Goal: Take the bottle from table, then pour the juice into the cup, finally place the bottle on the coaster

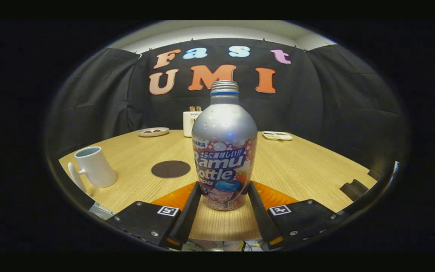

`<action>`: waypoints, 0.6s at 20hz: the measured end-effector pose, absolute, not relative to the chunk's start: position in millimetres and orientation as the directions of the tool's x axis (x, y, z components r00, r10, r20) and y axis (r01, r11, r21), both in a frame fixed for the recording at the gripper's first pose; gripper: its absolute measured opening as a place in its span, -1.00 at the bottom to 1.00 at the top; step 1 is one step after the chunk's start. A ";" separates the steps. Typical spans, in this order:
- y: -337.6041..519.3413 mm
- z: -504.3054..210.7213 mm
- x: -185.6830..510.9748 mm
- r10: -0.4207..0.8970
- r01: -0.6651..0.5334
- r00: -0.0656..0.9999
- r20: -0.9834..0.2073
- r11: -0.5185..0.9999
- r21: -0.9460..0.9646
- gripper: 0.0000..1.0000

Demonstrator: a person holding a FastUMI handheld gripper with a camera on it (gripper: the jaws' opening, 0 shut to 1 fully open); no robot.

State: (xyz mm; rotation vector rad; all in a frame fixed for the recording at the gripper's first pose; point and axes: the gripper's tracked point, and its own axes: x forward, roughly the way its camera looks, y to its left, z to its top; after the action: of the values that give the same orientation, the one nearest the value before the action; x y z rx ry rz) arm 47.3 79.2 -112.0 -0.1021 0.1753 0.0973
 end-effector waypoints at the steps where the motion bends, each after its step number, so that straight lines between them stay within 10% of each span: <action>1: 82.4 -108.1 46.5 0.087 -0.106 0.981 -0.172 0.989 -0.104 0.44; 12: 118.5 -96.7 40.1 0.057 -0.106 0.980 -0.192 0.961 -0.257 0.43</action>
State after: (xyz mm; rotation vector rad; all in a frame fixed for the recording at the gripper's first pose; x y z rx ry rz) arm 40.1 118.5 -96.7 -0.2693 0.1845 0.0834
